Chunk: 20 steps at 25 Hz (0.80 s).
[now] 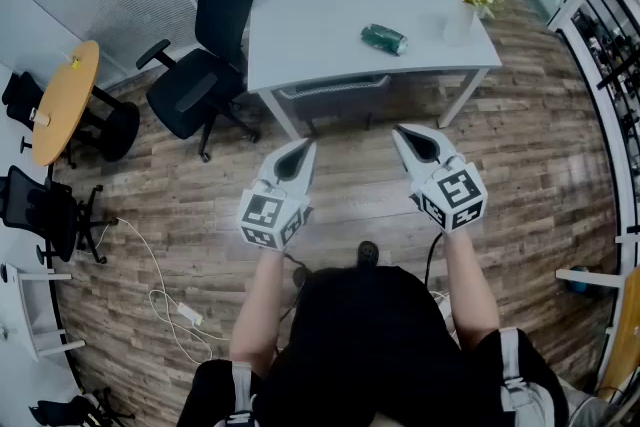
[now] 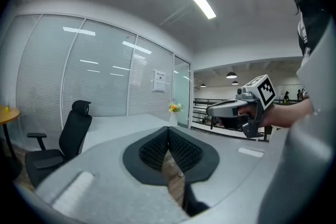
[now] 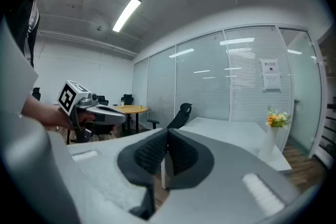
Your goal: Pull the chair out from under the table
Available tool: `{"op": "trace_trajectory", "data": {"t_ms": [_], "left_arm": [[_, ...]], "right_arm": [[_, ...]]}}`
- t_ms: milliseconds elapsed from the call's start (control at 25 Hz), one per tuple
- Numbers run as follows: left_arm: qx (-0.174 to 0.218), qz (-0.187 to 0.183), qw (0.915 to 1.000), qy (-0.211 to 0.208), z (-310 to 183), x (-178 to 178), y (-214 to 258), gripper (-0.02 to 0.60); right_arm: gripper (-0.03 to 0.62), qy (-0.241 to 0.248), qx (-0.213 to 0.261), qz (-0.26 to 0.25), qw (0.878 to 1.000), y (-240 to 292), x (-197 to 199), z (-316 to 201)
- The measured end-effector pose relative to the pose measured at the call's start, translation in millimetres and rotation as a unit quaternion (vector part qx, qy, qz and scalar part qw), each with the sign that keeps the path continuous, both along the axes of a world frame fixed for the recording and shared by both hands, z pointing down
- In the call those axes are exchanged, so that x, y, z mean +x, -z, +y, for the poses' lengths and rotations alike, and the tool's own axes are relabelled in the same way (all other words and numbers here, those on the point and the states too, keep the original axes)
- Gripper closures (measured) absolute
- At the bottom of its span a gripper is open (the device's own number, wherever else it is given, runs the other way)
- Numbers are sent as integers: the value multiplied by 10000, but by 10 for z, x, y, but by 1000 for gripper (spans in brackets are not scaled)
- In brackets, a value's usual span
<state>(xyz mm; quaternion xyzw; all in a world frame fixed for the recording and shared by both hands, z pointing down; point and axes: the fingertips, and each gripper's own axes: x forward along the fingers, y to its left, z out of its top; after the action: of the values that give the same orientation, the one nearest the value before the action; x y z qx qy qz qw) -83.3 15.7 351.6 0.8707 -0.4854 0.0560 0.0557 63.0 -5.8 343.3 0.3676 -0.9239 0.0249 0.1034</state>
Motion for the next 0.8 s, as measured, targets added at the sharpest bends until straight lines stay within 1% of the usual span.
{"op": "trace_trajectory", "data": {"t_ms": [200,600,680,800], "left_arm": [[-10,-113,9999,58,3,-2,-41,571],[-90,-205,9994,263,58,107,-105,571],[-109,-258,9993,252,86,162,-125,571],[-116,-315,9991,258,111,217,-127,571]], "right_arm": [[592,55,-11,69,10000,-27,-25,-10],[592,164,-76,244,9995,-157,123,24],[592,165,-59,172,9997,-166,167,35],[592,176,-75,-106,9998,-140,217,58]]}}
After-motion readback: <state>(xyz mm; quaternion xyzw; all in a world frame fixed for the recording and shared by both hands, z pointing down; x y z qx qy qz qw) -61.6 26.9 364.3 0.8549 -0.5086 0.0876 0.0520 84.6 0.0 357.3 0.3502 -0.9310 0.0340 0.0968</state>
